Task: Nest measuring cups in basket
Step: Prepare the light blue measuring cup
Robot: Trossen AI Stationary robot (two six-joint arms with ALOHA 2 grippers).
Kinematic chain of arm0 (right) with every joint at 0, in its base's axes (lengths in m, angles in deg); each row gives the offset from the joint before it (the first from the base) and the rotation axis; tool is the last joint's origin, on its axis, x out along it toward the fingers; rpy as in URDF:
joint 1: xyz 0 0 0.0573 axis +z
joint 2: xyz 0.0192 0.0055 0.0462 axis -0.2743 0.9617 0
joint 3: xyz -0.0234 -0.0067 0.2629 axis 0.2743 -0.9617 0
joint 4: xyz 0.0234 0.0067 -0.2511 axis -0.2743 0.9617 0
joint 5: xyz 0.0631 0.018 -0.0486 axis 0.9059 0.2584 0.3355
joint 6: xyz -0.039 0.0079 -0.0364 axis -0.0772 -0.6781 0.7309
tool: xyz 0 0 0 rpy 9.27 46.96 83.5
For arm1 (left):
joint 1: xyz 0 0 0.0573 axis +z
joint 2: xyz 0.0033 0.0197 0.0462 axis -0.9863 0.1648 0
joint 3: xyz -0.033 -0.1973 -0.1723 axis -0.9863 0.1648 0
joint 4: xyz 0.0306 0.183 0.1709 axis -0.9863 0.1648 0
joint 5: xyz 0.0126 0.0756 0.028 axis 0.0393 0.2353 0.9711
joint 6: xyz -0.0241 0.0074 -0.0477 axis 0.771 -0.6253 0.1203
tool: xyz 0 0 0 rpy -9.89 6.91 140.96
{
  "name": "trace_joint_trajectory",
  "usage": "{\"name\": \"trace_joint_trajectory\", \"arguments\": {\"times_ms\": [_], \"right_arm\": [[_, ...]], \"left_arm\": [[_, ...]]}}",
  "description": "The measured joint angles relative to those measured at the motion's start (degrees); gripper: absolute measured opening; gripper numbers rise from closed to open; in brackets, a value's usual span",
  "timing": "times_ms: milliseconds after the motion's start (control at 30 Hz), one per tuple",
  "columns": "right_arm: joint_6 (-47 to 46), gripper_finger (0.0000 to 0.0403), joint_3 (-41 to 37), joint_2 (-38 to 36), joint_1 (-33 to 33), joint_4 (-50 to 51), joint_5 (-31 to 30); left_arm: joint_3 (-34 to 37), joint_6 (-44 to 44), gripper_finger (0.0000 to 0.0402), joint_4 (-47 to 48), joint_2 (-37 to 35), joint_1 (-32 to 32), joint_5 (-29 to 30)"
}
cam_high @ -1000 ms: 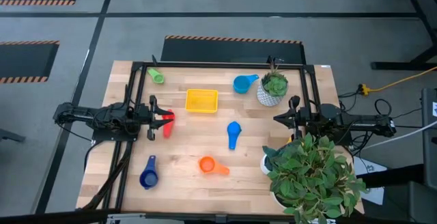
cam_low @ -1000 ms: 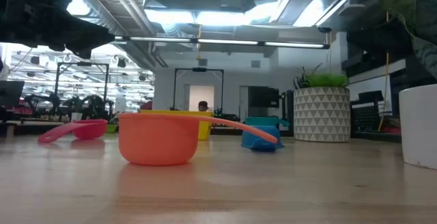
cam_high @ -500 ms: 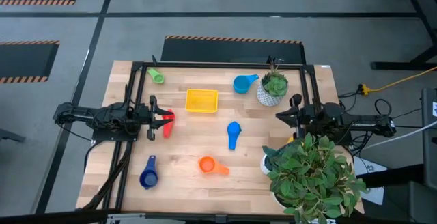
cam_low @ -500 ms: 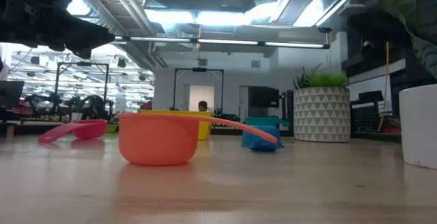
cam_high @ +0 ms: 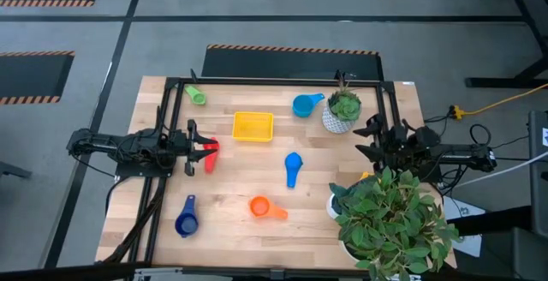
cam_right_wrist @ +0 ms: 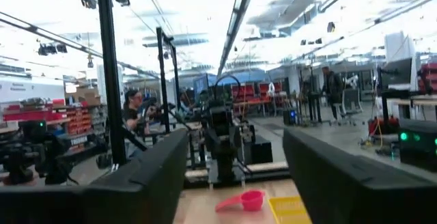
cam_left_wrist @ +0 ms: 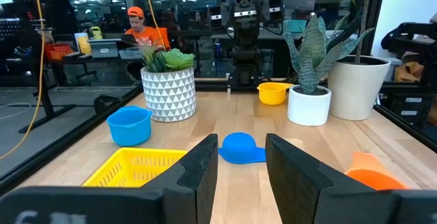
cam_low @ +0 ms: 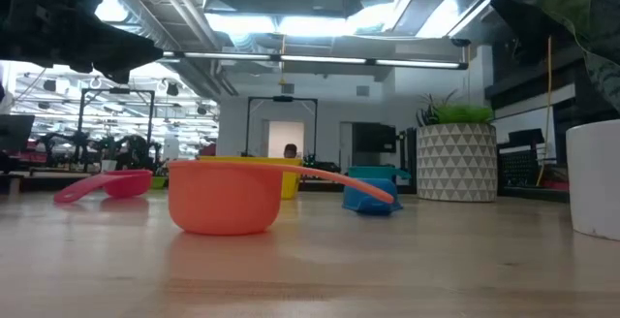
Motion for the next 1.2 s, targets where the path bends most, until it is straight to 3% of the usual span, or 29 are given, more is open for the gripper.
{"name": "trace_joint_trajectory", "arguments": {"times_ms": [300, 667, 1067, 1200], "right_arm": [[3.33, 0.0275, 6.15, 3.98, -0.01, 1.68, -3.22], [4.80, 0.0275, 21.63, 23.09, -1.79, 16.23, -14.04], [7.86, 0.0275, 38.61, 43.41, -9.24, 28.62, -13.67], [9.11, 0.0275, 42.26, 48.56, -11.63, 29.48, -10.21]], "left_arm": [[0.02, -0.01, 0.0117, -0.03, -0.01, 0.01, 0.10], [-0.01, -0.01, 0.0117, -0.06, 0.01, 0.00, 0.33], [0.00, -0.01, 0.0117, -0.04, -0.01, 0.01, 0.31], [0.00, -0.01, 0.0117, -0.04, 0.00, 0.01, 0.31]]}}
